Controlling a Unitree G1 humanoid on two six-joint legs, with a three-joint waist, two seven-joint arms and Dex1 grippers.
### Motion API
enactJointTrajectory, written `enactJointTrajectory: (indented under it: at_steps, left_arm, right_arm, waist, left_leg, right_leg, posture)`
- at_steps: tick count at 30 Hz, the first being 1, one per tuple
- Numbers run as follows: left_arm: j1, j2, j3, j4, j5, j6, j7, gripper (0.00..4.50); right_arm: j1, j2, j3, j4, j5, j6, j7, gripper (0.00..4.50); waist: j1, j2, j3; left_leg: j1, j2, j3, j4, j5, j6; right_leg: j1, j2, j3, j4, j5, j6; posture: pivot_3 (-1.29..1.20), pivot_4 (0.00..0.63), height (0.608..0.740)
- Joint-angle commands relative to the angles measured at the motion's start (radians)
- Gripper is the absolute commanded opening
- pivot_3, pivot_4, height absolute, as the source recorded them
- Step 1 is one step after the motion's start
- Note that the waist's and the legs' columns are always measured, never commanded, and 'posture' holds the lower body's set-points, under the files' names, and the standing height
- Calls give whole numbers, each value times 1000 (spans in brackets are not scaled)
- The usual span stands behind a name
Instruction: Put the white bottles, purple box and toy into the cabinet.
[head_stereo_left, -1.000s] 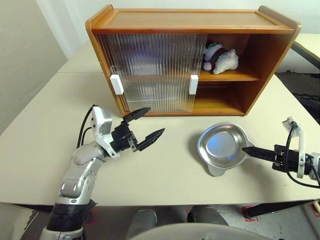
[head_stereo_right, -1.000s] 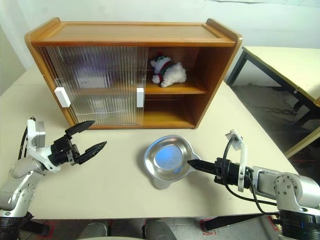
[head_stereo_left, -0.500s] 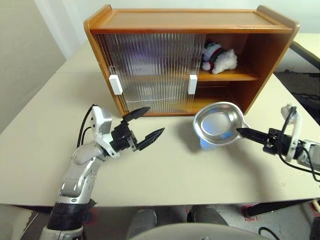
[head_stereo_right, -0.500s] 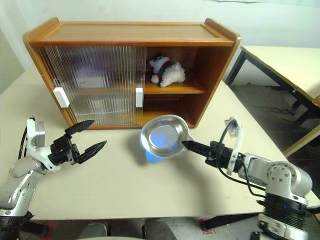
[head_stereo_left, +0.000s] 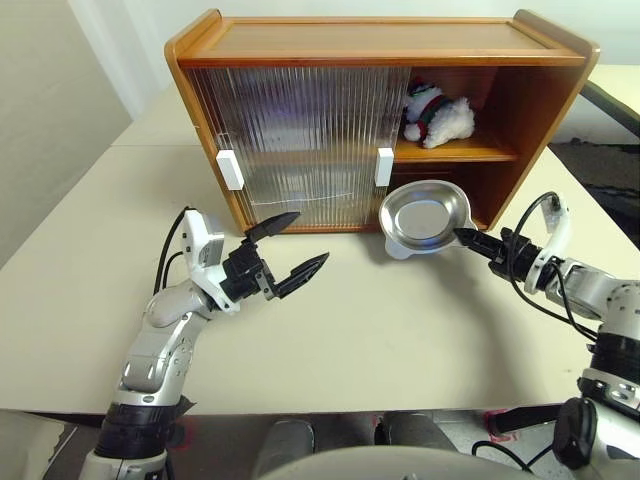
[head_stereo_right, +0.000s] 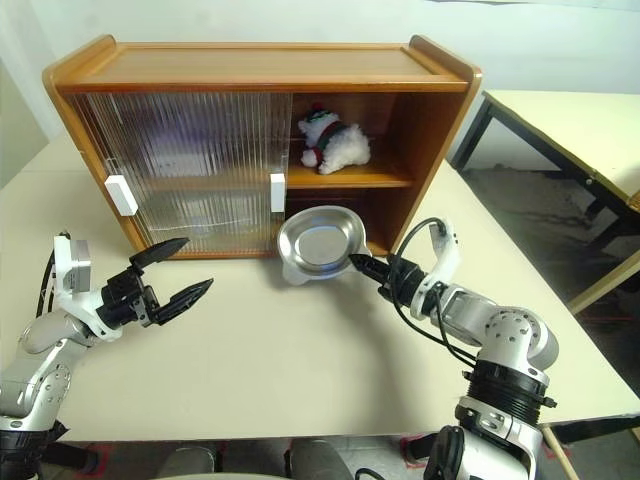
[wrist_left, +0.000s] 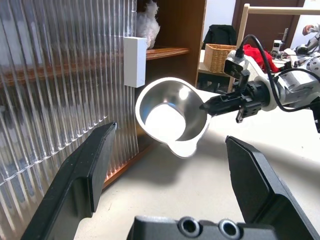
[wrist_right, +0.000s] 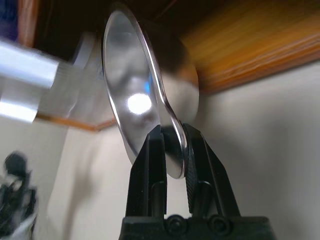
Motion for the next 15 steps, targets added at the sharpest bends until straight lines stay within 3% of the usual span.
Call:
enactJointTrajectory:
  at_steps: [1,8,15]
  left_arm:
    - [3,5,-7,-8,11,3,1,4500]
    - [0,9,-8,-10,10,4,-4,4500]
    - [-2,10,-9,-12,11,5,-3,4500]
  right_arm:
    - [-32,16,4,24,-9,-45,-25,258]
    - [-57,-4,43,78,-50,-120,-22,258]
    - [-117,60,15,139,-70,-237,-109,258]
  waist:
    - [-3,0,0]
    - [0,1,-1]
    - [-3,2,-1]
  left_leg:
    - [0,0,0,0,0,0]
    - [0,0,0,0,0,0]
    - [0,1,0,0,0,0]
  right_leg:
    - [0,0,0,0,0,0]
    - [0,0,0,0,0,-1]
    - [-1,0,0,0,1,-1]
  posture:
    - [-86,0,740]
    - [-91,0,740]
    - [-88,0,740]
